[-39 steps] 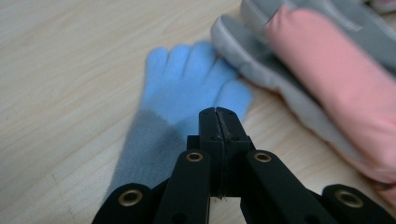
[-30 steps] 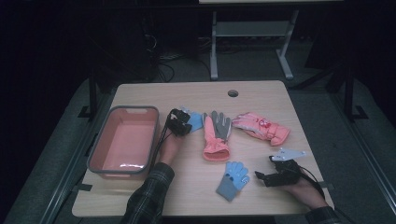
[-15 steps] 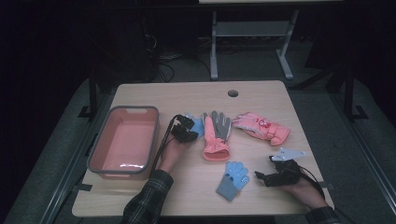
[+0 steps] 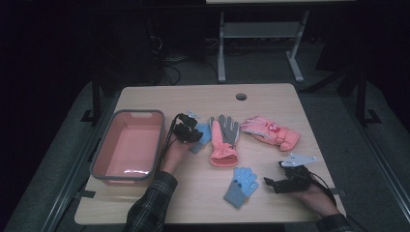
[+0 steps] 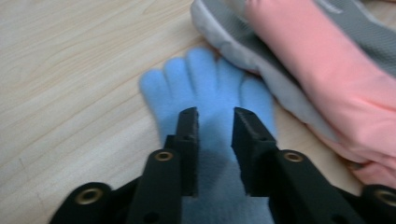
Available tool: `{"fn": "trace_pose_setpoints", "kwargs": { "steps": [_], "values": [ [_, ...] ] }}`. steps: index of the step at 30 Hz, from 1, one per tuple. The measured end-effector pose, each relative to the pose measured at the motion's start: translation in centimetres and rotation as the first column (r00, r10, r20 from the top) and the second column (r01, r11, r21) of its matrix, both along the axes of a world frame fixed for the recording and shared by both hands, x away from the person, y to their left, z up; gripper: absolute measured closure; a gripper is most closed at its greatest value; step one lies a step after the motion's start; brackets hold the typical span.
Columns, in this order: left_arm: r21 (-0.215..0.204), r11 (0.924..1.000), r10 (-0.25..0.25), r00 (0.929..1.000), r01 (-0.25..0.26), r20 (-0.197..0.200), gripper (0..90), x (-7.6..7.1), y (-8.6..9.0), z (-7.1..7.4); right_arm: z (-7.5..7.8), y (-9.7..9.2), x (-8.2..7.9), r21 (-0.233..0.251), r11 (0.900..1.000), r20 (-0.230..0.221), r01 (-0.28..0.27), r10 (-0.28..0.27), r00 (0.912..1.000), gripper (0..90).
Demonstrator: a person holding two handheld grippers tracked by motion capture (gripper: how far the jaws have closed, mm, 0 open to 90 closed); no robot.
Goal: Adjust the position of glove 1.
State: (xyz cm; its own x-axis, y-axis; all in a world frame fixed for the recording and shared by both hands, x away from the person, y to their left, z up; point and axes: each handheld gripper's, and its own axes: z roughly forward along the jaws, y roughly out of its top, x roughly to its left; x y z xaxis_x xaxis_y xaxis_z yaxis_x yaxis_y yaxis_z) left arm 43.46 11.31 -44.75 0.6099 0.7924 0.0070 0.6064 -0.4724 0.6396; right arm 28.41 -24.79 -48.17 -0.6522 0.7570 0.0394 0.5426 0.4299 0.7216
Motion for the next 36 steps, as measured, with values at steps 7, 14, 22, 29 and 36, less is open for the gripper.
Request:
{"fn": "trace_pose_setpoints", "kwargs": {
  "steps": [7, 14, 22, 29, 36],
  "values": [
    [0.025, 0.9996, -0.014, 0.9999, 0.014, -0.002, 73.2, 0.1, -0.4, -1.0, 0.0, 0.0, 0.0, 0.000, 1.0000, 0.001, -0.002, 0.002, 1.0000, 13.0],
    [0.036, 0.9993, -0.008, 0.9999, 0.008, -0.011, 84.4, 0.0, -0.6, -0.9, 0.0, 0.0, 0.0, 0.000, 1.0000, 0.001, -0.002, 0.002, 1.0000, 13.0],
    [-0.018, 0.9998, 0.004, 0.9995, -0.005, -0.032, 88.1, -0.3, 0.1, 0.4, 0.0, 0.0, 0.0, 0.000, 1.0000, 0.001, -0.002, 0.002, 1.0000, 13.0],
    [-0.060, 0.9982, 0.004, 0.9996, -0.005, -0.028, 88.4, -1.0, 0.6, 1.9, 0.0, 0.0, 0.0, -0.001, 1.0000, 0.002, -0.003, 0.003, 1.0000, 12.9],
    [-0.111, 0.9938, -0.012, 0.9998, 0.010, -0.018, 88.4, -2.2, 1.2, 3.8, 0.1, 0.0, 0.0, -0.012, 0.9999, -0.013, -0.011, 0.011, 0.9999, 13.9]
  ]
}}
